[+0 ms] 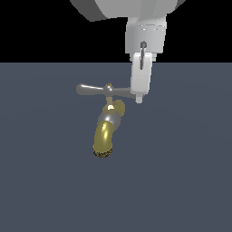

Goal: Turn on the faucet by rotating a designated handle.

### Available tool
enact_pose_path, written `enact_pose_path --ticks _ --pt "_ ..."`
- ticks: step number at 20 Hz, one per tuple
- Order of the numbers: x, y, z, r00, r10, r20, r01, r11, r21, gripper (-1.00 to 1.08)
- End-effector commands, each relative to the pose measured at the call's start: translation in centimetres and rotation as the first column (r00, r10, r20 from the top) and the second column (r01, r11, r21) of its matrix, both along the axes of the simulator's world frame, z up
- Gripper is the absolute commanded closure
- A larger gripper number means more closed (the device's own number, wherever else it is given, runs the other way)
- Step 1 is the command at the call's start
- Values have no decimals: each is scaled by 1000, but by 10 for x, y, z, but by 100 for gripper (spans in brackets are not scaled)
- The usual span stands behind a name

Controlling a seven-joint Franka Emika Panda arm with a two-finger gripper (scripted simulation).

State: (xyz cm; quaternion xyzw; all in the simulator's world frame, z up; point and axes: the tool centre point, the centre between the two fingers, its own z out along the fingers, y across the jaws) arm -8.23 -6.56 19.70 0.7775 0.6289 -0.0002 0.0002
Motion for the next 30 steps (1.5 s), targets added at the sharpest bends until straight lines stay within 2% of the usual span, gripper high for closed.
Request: enact_pose_path --ticks 1,30 --pt "0 0 0 1000 1 0 -1 1000 0 108" --pt "80 -25 0 1000 1 0 -1 1000 0 108"
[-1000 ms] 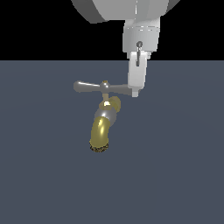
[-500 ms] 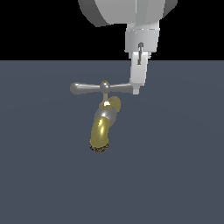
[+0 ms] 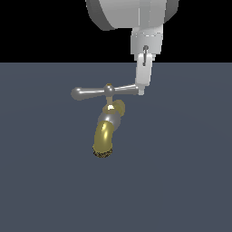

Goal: Turn on the faucet by rotating a designated handle.

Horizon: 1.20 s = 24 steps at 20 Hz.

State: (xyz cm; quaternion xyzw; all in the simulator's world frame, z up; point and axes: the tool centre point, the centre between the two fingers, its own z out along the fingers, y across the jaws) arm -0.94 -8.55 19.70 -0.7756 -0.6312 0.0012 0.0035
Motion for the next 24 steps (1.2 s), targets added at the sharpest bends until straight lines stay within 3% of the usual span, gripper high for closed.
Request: enact_pose_path --ticks 1,4,24 --pt "10 -6 0 1000 -5 6 5 1000 -4 108" --pt "8 -7 0 1000 -7 2 7 1000 -2 108" --pt "71 24 0 1000 -6 5 6 1000 -3 108"
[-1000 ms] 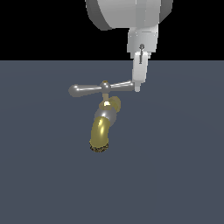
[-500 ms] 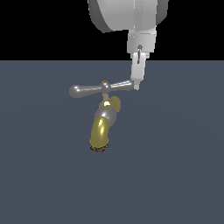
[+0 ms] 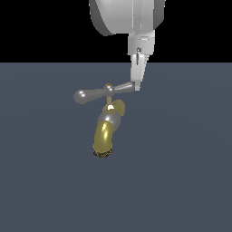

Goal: Turn on the faucet by rotating a designated handle.

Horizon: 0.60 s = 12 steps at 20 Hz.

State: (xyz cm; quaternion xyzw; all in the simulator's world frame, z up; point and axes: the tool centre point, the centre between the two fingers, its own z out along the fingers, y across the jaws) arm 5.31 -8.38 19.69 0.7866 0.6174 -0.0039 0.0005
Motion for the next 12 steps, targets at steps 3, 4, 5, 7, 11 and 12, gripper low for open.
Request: enact_pose_path --ticks 3,4,5,7,11,12 --pt "17 26 0 1000 29 5 -29 1000 6 108" --pt "20 28 0 1000 29 5 -29 1000 6 108" --pt "23 29 0 1000 29 5 -29 1000 6 108" --pt "29 32 0 1000 30 5 -30 1000 6 108" --pt "28 18 0 1000 3 2 -3 1000 -2 108" --pt "30 25 0 1000 5 2 -5 1000 -2 108"
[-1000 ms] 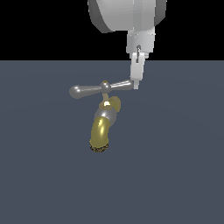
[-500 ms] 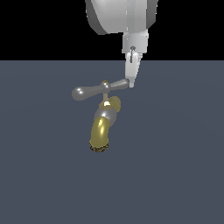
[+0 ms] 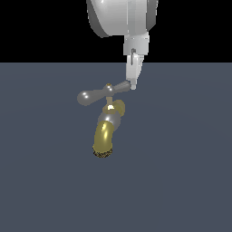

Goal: Turn on the faucet by rotating a designated handle.

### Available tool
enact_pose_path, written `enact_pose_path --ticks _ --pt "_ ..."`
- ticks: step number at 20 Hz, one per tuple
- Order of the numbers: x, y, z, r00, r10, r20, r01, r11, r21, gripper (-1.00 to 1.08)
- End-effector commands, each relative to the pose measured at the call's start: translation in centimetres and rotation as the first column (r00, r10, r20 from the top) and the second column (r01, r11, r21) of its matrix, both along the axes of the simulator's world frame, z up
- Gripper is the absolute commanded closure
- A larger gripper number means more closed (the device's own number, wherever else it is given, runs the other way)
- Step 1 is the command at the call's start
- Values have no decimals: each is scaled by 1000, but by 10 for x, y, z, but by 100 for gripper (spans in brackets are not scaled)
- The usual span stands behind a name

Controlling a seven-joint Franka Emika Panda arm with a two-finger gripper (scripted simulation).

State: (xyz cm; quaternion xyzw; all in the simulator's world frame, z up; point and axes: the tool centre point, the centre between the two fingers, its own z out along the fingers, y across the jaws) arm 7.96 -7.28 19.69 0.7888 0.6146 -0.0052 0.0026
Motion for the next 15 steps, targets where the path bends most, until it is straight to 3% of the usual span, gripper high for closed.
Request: enact_pose_path --ticks 1,15 --pt "6 22 0 1000 14 2 -14 1000 4 108" --pt "31 107 0 999 36 5 -36 999 10 108"
